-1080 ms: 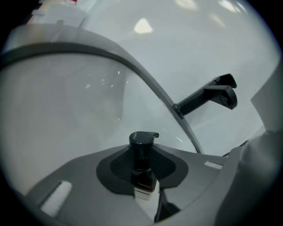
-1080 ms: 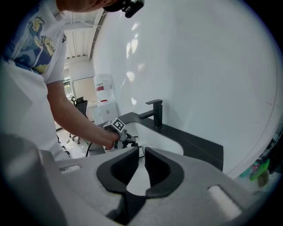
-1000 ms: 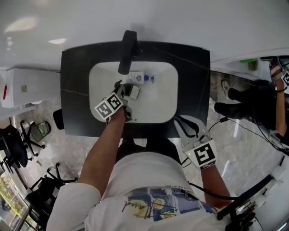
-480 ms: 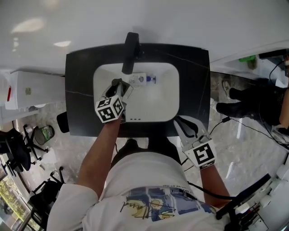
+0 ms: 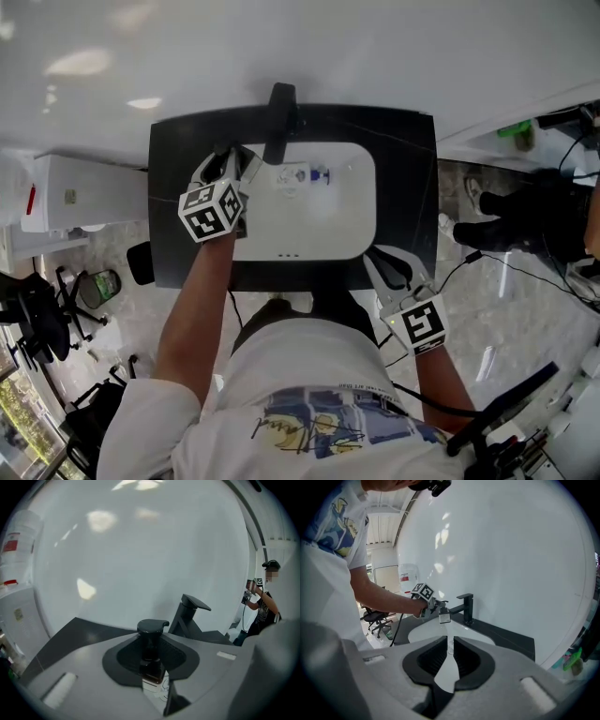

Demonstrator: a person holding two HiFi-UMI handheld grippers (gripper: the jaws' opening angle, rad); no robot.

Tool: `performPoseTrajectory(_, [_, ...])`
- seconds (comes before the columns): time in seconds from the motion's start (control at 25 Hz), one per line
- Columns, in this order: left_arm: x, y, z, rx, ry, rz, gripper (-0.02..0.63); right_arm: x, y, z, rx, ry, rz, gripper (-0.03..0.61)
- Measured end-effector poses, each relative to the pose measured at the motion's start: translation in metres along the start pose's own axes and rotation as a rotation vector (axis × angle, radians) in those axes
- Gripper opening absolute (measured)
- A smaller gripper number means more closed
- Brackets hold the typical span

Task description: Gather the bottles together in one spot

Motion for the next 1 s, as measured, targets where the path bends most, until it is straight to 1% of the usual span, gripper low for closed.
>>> performPoseTrajectory(0.24, [0.004,-0.022,0.031,-0.042,-0.022,0.039,0.084,-0.014,0.009,-0.002,0.006,0.001,-0.026,0.043])
performPoseTrajectory(0.4, [0.008,-0.042,0.043,-0.054,-0.04,0.075,0.084,-0.023,0.014,-0.009,0.018,-0.011,-0.035,0.043])
performPoseTrajectory(0.68, [0.012,-0.07,0.045,-0.076,-0.052,0.134,0.084,-0.041,0.022,-0.017,0.043,-0.012,-0.044,0.043])
performPoseTrajectory(1.0, [0.008,-0.085,0.044,-0.113,-0.108,0.131,0.086,-0.055,0.024,-0.032,0.06,-0.035,-0.036,0.043])
Point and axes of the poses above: the fingertips, and each gripper's own axes: y backward along the fingers, x to its left, z out of its top, the point moved 6 cm from there along y, backward along the fingers, and after that the axes turned 10 degrees about -z, right-handed, at the moved point
